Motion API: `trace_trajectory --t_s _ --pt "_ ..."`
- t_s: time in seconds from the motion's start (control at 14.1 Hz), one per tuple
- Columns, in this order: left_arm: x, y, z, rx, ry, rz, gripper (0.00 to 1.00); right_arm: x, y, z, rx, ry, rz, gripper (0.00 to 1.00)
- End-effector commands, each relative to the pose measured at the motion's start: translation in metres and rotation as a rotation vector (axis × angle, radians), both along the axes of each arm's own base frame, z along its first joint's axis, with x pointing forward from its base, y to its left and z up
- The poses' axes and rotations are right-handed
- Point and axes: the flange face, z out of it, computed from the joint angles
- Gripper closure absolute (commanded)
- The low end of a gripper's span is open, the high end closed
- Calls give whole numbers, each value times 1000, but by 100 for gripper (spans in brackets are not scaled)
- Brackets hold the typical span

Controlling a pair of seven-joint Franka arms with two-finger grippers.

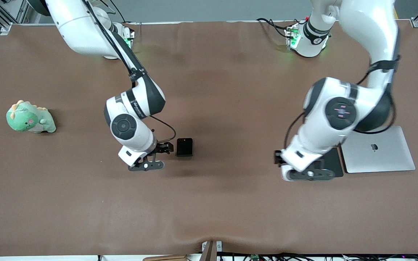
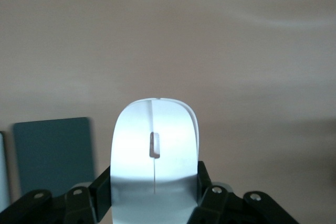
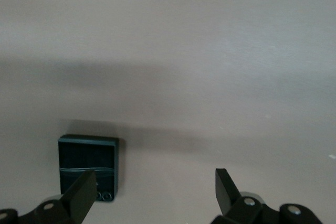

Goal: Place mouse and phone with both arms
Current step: 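Carry the mouse to the pad while the right gripper lowers onto the phone, then set the mouse on the pad while the right gripper grasps the phone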

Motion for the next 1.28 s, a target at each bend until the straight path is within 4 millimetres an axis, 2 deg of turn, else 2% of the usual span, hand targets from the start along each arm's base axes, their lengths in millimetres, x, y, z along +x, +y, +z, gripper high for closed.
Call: trace_trajectory --t_s 0.0,0.07,0.21,0.36,0.57,0.71,0.99,1.21 --pt "-4 53 2 22 57 -34 74 -4 29 -19 9 -8 -46 0" --pt "-3 82 0 29 67 -31 75 -9 39 -27 6 -8 -37 0" --pt "-5 126 -16 44 101 -19 75 -13 50 -40 3 -4 -21 0" --pt "-10 155 -38 71 132 0 75 -17 55 -49 -1 2 -14 0" --pt "-30 169 -82 68 107 10 75 -26 69 -64 -5 8 -5 0" --pt "-35 183 -109 58 83 26 75 -28 77 -69 4 -8 2 0" --pt "-55 180 -174 41 55 13 75 -28 89 -87 35 -56 -31 0" --pt "-61 178 -206 33 40 0 75 -29 90 -94 34 -54 -35 0"
